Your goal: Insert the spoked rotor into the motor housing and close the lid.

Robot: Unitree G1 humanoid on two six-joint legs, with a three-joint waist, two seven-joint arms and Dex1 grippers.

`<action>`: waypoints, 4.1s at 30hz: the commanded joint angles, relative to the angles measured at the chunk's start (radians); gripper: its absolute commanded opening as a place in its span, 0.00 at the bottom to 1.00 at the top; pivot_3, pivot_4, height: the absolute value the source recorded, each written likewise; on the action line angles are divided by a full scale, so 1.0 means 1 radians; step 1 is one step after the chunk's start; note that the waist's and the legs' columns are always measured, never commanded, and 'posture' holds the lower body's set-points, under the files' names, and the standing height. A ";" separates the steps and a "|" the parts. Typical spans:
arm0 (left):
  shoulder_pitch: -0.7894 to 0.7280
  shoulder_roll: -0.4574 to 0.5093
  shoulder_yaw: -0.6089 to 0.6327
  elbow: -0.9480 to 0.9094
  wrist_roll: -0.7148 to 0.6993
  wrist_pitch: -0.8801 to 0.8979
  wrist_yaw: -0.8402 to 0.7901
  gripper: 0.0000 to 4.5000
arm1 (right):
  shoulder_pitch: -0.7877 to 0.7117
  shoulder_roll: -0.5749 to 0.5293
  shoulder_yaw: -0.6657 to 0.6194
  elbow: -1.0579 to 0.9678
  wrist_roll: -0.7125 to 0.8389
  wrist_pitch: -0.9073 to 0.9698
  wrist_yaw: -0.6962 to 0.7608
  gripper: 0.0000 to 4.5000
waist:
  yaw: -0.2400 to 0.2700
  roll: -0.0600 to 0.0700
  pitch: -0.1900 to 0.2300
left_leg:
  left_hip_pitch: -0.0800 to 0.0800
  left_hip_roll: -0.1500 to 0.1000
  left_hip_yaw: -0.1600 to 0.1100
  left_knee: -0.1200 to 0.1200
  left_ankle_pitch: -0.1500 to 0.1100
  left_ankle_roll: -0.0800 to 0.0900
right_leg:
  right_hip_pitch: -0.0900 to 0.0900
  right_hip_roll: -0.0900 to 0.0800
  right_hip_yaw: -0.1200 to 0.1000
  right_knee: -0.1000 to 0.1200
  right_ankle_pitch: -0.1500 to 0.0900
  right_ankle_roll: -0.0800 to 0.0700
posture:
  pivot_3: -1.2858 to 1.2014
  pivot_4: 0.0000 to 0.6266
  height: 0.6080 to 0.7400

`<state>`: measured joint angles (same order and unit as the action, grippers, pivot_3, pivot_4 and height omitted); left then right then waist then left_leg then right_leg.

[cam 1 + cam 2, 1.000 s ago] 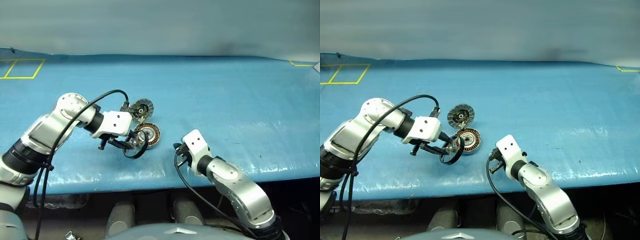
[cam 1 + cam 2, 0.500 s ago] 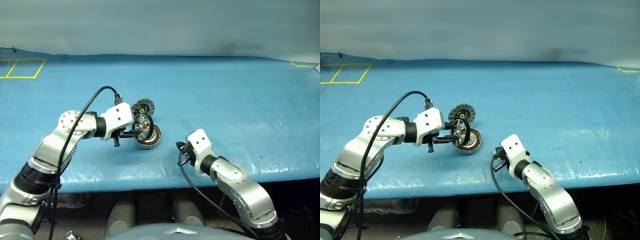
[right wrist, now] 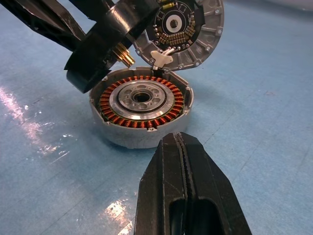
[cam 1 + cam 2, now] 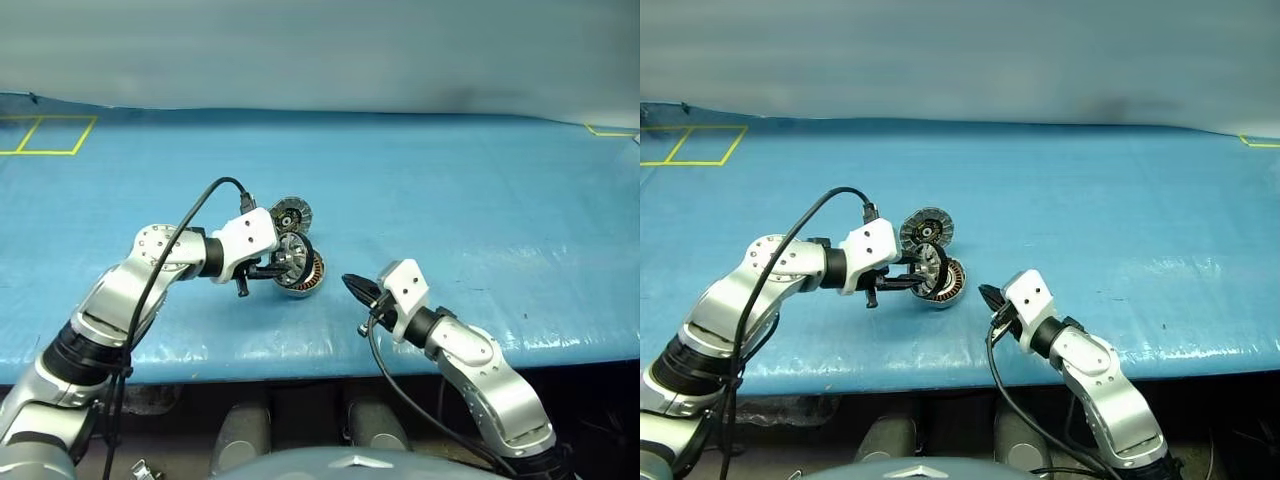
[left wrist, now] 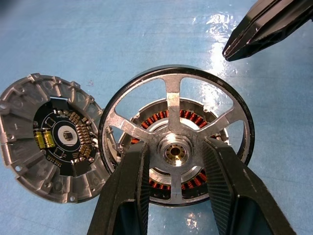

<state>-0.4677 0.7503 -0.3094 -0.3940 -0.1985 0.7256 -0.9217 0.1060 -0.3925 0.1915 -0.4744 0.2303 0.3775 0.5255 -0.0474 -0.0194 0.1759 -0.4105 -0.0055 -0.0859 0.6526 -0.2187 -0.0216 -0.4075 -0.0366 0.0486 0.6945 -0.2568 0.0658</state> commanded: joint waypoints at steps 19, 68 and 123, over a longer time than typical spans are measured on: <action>-0.118 -0.026 -0.062 0.094 0.041 -0.023 -0.052 0.29 | -0.043 0.038 0.008 0.267 0.022 -0.220 0.182 0.00 | 0.011 0.000 0.000 | 0.000 0.000 0.000 0.000 0.000 0.000 | 0.000 0.000 0.000 0.000 0.000 0.000 | 0.52 0.24 1.00; -0.165 -0.023 -0.123 0.163 0.126 -0.012 -0.126 0.29 | -0.007 0.083 0.039 0.286 -0.029 -0.199 0.110 0.00 | 0.010 0.000 0.000 | 0.000 0.000 0.000 0.000 0.000 0.000 | 0.000 0.000 0.000 0.000 0.000 0.000 | 0.52 0.24 1.00; 0.412 -0.126 0.254 -0.192 -0.082 -0.064 0.114 0.04 | -0.085 -0.039 -0.015 0.120 -0.089 0.027 0.044 0.00 | 0.016 0.001 0.000 | 0.001 -0.001 0.001 -0.001 0.001 0.001 | 0.001 -0.003 0.001 -0.002 0.000 -0.001 | 0.52 0.24 1.00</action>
<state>-0.0827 0.6435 -0.0944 -0.5355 -0.2842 0.7124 -0.8521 0.0451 -0.4228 0.1872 -0.2902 0.1467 0.3680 0.5803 -0.0316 -0.0185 0.1760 -0.4095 -0.0058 -0.0844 0.6513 -0.2182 -0.0208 -0.4073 -0.0401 0.0505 0.6927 -0.2565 0.0650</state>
